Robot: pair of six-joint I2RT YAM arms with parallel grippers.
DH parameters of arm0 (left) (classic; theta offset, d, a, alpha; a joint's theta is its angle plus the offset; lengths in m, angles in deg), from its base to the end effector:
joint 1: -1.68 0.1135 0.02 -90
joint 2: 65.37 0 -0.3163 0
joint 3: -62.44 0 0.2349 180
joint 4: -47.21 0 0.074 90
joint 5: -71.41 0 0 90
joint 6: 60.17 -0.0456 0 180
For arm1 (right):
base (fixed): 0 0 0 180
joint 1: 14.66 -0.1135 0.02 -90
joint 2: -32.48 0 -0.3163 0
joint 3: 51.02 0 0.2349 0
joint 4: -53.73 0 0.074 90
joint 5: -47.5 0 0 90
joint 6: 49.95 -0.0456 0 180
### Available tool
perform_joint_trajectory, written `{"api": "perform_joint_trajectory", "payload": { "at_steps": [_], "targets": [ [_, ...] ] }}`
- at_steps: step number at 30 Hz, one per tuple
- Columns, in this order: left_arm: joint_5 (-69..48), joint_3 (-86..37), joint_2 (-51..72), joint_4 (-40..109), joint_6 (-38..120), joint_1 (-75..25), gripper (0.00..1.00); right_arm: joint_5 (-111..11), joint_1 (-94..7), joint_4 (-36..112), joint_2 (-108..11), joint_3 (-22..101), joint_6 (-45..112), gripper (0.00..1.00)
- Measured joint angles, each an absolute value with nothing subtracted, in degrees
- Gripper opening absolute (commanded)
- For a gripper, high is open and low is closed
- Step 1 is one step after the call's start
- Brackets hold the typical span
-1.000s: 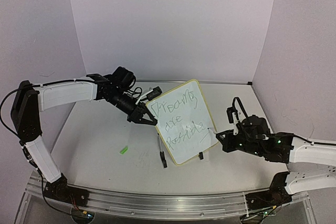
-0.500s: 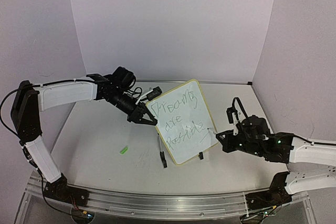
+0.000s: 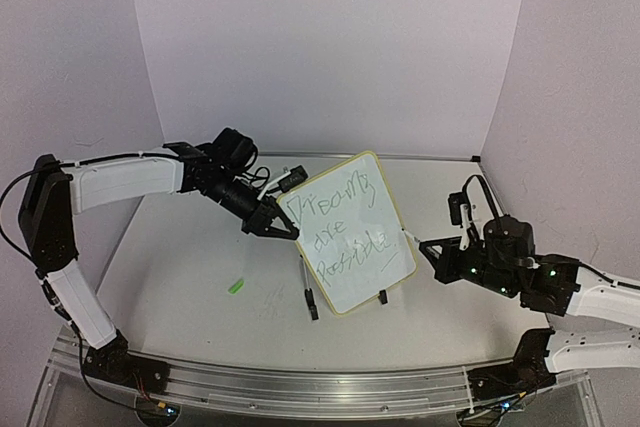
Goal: Write a sentence on the whiteboard
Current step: Write a sentence on the whiteboard, then put down the whiteboard on the whiteboard stand.
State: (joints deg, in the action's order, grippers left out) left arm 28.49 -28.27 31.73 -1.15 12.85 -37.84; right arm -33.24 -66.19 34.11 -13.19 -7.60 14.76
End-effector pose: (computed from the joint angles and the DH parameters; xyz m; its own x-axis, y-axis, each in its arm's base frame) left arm 0.2512 -0.2505 0.3154 -0.3807 0.5719 -0.7266 0.9102 0.0934 -0.4034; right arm 0.0954 0.1083 0.2862 -0.4999 0.0486 -0.8647 -0.5157 0.7855 0.3423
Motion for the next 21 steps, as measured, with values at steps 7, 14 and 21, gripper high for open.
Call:
{"api": "perform_joint_trajectory", "payload": {
  "at_steps": [7, 14, 21],
  "targets": [
    [27.8, -28.0, 30.4, -1.7, 13.4, -38.3, 0.0, -33.5, -66.2, 34.0, -12.8, -6.8, 15.4, 0.0],
    [26.8, -31.2, 29.7, -8.0, 12.1, -38.3, 0.0, -33.8, -66.2, 34.0, -12.0, -6.5, 15.4, 0.0],
    [25.6, -33.3, 28.2, -13.1, 11.8, -38.4, 0.0, -34.3, -66.2, 33.9, -12.0, -6.5, 15.4, 0.0]
  ]
}}
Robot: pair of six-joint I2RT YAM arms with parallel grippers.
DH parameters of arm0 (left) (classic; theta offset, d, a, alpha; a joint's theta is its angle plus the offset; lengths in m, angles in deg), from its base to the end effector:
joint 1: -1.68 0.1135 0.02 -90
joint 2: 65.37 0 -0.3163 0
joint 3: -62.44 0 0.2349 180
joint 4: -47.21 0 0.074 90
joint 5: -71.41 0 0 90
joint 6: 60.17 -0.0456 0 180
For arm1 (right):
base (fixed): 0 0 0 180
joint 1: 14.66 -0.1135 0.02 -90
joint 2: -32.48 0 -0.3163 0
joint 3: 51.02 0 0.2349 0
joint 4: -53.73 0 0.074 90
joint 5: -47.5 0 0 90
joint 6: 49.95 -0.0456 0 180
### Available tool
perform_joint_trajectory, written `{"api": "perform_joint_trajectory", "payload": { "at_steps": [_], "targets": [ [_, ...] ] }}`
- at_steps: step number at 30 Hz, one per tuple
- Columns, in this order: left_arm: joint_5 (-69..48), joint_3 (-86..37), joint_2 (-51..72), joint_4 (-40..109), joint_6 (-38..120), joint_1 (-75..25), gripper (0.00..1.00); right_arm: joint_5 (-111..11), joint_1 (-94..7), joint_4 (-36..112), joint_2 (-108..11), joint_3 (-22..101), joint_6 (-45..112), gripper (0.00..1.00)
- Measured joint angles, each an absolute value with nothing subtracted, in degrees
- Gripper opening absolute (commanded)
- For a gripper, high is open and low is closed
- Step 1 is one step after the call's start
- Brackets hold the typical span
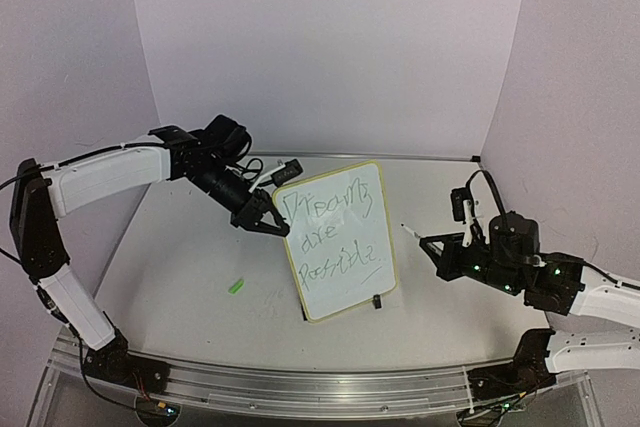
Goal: Write a sentence on the whiteboard
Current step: Put down the whiteboard on the whiteboard stand.
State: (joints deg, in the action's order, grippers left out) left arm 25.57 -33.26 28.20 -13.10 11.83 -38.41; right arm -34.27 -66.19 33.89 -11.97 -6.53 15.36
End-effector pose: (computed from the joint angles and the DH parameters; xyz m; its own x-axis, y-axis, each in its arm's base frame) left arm 0.2325 -0.2373 0.3472 -0.3886 0.6169 -0.6844 0.9075 0.1279 -0.4001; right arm 0.0929 0.1065 0.2948 -0.4801 0.0603 -0.8751 -0.5399 0.7660 0.3490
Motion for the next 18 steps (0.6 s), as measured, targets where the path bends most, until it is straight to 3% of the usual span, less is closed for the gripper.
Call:
{"api": "perform_joint_trajectory", "payload": {
  "at_steps": [18],
  "targets": [
    [23.3, -39.2, 27.3, -15.9, 11.0, -38.4, 0.0, -34.9, -66.2, 33.8, -11.9, -6.5, 14.7, 0.0]
  ]
}}
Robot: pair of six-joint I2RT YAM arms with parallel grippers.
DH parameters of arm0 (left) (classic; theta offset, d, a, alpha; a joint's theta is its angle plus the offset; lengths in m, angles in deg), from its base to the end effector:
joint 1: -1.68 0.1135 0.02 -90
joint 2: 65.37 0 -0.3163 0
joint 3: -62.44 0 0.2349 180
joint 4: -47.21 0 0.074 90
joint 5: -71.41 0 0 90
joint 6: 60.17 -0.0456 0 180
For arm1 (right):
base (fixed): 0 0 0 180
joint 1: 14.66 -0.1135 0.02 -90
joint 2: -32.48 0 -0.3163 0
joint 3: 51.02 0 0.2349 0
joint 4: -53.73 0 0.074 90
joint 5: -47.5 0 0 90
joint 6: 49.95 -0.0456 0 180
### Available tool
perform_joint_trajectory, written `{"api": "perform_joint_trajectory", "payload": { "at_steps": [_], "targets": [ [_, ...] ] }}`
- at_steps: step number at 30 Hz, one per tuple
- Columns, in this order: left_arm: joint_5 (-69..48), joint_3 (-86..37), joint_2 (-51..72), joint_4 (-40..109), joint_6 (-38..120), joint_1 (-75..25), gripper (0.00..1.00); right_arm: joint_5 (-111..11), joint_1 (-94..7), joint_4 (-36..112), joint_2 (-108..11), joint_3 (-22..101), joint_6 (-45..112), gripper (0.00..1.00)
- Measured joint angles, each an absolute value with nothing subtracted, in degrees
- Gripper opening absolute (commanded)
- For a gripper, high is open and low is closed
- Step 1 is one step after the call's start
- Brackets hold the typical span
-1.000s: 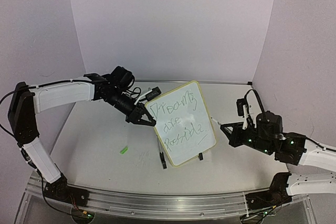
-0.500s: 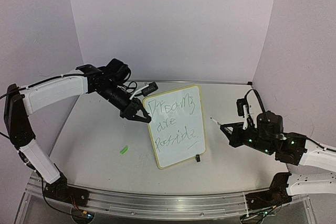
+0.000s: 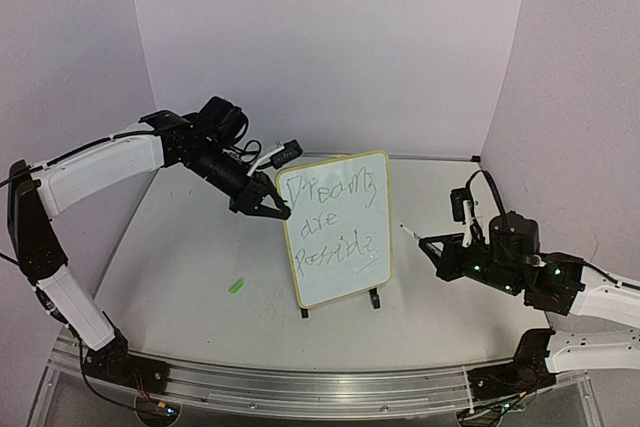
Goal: Write a sentence on the whiteboard
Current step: Put down the whiteboard on the whiteboard stand.
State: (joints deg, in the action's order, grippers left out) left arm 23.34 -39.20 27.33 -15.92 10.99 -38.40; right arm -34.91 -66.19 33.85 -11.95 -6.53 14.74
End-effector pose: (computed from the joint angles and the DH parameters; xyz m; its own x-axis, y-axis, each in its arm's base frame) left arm 0.2330 -0.2358 0.3784 -0.3360 0.5967 -0.7287 0.9368 0.1319 -0.3239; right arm 0.0925 0.1068 0.2948 -0.4894 0.0652 -0.8696 -0.5415 0.7589 0.3617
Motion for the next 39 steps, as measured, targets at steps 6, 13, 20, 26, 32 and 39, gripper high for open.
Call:
{"api": "perform_joint_trajectory", "payload": {
  "at_steps": [6, 13, 20, 26, 32, 39],
  "targets": [
    [23.2, -44.2, 28.8, -18.9, 8.7, -38.3, 0.0, -35.1, -66.2, 33.8, -11.9, -6.5, 14.4, 0.0],
    [23.5, -48.3, 31.4, -22.7, 6.4, -37.3, 0.0, -35.1, -66.2, 33.8, -11.9, -6.5, 14.0, 0.0],
    [24.9, -49.6, 32.2, -25.6, 5.1, -35.7, 0.0, -35.1, -66.5, 33.8, -11.3, -6.5, 13.5, 0.0],
    [25.7, -49.6, 33.5, -27.9, 4.0, -34.6, 0.0, -35.1, -66.6, 33.8, -11.2, -6.5, 13.1, 0.0],
    [26.8, -49.6, 34.7, -28.1, 3.2, -33.2, 0.0, -35.0, -66.7, 33.8, -11.2, -6.5, 13.0, 0.0],
    [27.5, -46.9, 34.6, -25.4, 3.1, -32.8, 0.0, -35.0, -66.9, 33.8, -11.1, -6.5, 12.9, 0.0]
  ]
}}
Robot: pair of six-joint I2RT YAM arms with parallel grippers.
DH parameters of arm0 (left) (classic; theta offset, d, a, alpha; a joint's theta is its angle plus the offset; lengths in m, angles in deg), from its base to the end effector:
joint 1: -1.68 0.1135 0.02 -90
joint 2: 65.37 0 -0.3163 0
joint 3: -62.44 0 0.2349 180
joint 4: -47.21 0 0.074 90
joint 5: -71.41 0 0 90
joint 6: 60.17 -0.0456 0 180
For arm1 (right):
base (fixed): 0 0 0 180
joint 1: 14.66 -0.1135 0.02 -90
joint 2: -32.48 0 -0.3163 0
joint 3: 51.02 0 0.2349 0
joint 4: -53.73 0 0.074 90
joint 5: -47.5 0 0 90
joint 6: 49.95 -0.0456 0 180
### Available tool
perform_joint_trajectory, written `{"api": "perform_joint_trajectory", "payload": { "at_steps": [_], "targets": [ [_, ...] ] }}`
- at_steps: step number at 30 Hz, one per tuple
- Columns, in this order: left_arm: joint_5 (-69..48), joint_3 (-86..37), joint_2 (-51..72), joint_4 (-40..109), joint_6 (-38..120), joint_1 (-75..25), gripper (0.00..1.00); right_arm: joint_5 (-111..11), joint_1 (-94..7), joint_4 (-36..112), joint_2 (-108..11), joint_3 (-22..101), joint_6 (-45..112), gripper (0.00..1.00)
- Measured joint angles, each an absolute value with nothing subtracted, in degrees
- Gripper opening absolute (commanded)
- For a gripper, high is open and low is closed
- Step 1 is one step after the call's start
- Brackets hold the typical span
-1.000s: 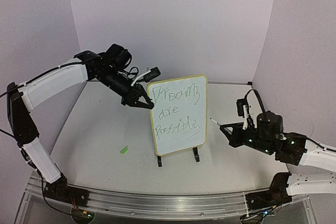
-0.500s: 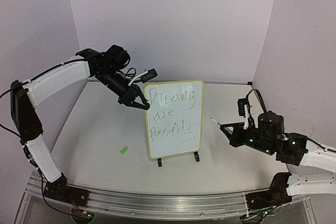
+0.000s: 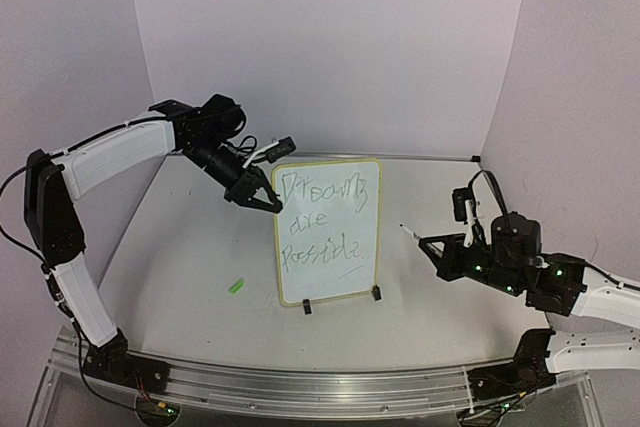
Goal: Write a sentence on the whiteboard
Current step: Put down the whiteboard on the whiteboard stand.
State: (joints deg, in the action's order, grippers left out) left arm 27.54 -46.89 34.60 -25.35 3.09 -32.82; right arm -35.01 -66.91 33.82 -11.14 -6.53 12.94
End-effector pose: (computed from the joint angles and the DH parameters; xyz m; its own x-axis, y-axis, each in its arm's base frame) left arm 0.2732 -0.2277 0.3690 -0.3598 0.6256 -0.6922 0.9208 0.1182 -0.3718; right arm 0.0895 0.1059 0.2964 -0.5006 0.0914 -0.8608 -0.5396 0.7446 0.3929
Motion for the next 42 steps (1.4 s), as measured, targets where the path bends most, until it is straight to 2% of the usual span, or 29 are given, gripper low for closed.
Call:
{"api": "perform_joint_trajectory", "payload": {
  "at_steps": [9, 42],
  "targets": [
    [29.1, -40.0, 31.1, -19.2, 5.2, -31.5, 0.0, -35.0, -67.2, 33.8, -11.2, -6.5, 12.9, 0.0],
    [29.7, -29.8, 26.2, -3.2, 13.2, -31.3, 0.0, -34.8, -67.5, 33.7, -11.2, -6.5, 12.9, 0.0]
  ]
}}
